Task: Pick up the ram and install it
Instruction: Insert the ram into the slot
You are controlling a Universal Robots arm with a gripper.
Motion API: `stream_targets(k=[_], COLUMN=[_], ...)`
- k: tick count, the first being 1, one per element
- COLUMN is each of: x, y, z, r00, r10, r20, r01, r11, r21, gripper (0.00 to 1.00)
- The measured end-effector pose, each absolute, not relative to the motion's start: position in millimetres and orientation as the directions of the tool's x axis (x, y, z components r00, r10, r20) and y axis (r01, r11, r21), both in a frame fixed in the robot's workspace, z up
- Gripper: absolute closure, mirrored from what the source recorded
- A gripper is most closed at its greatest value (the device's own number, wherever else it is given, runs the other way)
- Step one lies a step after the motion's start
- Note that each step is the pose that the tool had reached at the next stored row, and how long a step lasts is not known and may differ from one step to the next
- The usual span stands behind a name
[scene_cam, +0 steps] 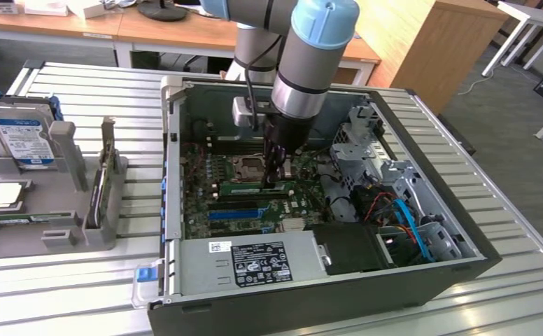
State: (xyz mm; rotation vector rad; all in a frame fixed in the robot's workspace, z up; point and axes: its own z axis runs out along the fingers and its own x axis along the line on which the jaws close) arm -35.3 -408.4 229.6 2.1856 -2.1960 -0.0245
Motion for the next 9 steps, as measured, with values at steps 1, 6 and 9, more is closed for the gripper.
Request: stream_targets(k=[1,6,9], x=[-35.3,-35.3,-35.2], y=[-408.4,-408.4,-408.4], z=[229.6,230.5,230.5], r00=[-0.004,-0.004,-0.004], r10=[-1.000,-1.000,-1.000], r20=[0.020,0.019,0.019], r01=[-0.999,-0.999,-0.999], r11=[0.005,0.005,0.005], r21=[0.042,0.042,0.041], gripper=[0.88,0.88,0.88])
